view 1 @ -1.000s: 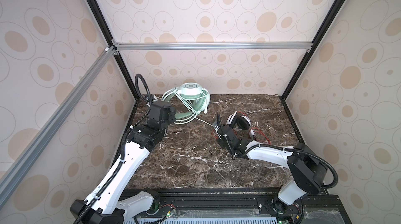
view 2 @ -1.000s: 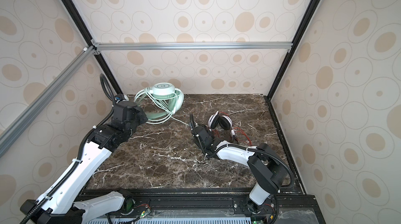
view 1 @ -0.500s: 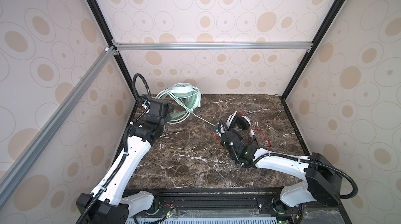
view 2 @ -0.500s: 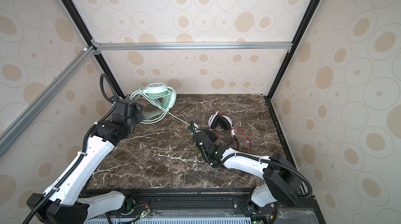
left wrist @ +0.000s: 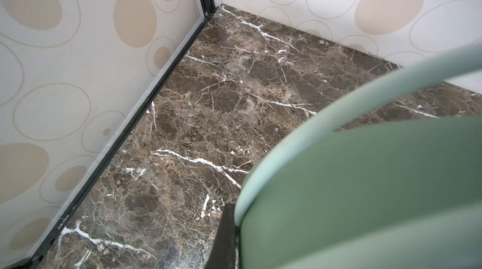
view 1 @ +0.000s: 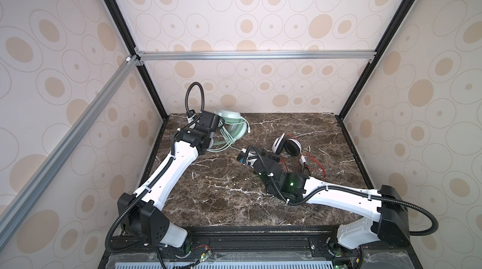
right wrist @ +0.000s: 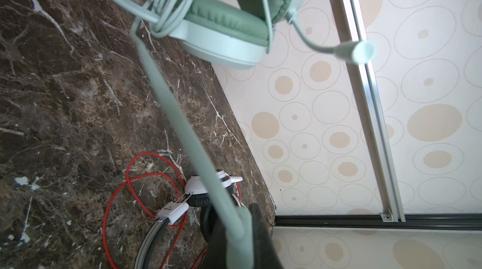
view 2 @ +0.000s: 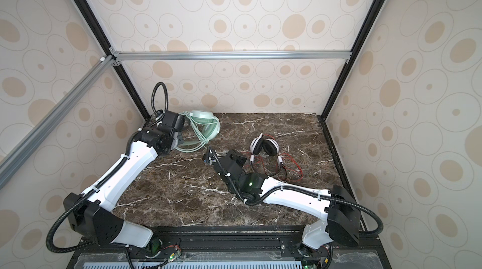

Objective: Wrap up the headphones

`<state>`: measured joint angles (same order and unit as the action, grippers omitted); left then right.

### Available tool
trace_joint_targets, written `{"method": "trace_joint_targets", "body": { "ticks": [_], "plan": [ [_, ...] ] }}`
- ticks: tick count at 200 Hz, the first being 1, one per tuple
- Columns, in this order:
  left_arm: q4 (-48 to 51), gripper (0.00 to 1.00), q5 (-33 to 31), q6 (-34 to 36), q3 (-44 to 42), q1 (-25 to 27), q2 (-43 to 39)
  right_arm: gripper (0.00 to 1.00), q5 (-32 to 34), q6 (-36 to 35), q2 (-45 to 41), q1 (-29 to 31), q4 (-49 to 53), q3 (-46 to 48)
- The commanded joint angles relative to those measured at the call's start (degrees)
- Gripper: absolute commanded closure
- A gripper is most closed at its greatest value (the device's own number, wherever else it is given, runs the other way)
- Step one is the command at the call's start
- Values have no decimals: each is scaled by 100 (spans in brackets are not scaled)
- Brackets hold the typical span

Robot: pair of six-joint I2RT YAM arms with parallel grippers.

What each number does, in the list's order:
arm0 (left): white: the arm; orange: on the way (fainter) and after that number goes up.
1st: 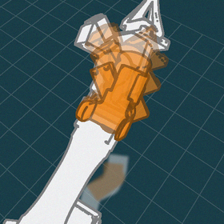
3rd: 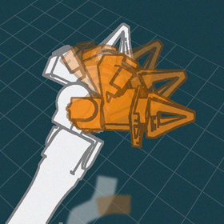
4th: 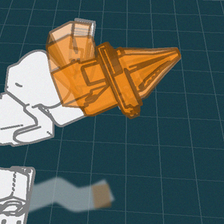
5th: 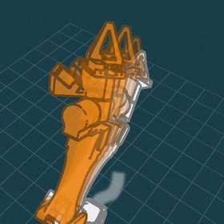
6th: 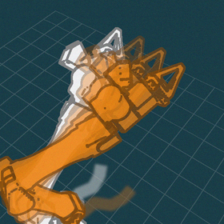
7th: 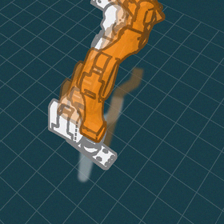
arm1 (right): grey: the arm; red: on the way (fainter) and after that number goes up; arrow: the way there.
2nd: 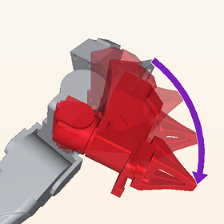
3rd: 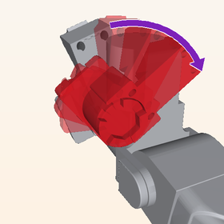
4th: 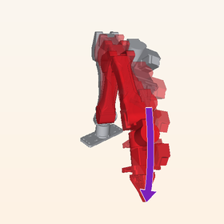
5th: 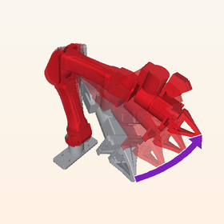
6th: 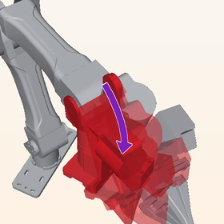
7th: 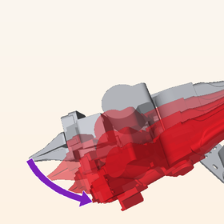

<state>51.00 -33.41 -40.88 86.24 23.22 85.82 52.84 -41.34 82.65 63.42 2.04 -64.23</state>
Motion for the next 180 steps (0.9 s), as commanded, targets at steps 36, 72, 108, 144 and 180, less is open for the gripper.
{"method": "trace_joint_targets", "body": {
  "ticks": [36,72,108,144,180],
  "plan": [
    [-18,100,-732,1079,281,462,241,100,-212,-177,-29,29,1313,-682],
    [-1111,100,409,2443,-543,728,-512,99,-938,-16,87,16,2537,-1137],
    [-1248,100,1398,3076,-665,912,-681,100,-1933,255,71,8,3775,-1560],
    [-1097,100,1270,3388,-813,1217,-585,100,-2748,399,-49,4,4814,-2012],
    [-958,100,643,3394,-873,1571,-375,100,-2945,674,13,4,5634,-2613]
  ]
}}
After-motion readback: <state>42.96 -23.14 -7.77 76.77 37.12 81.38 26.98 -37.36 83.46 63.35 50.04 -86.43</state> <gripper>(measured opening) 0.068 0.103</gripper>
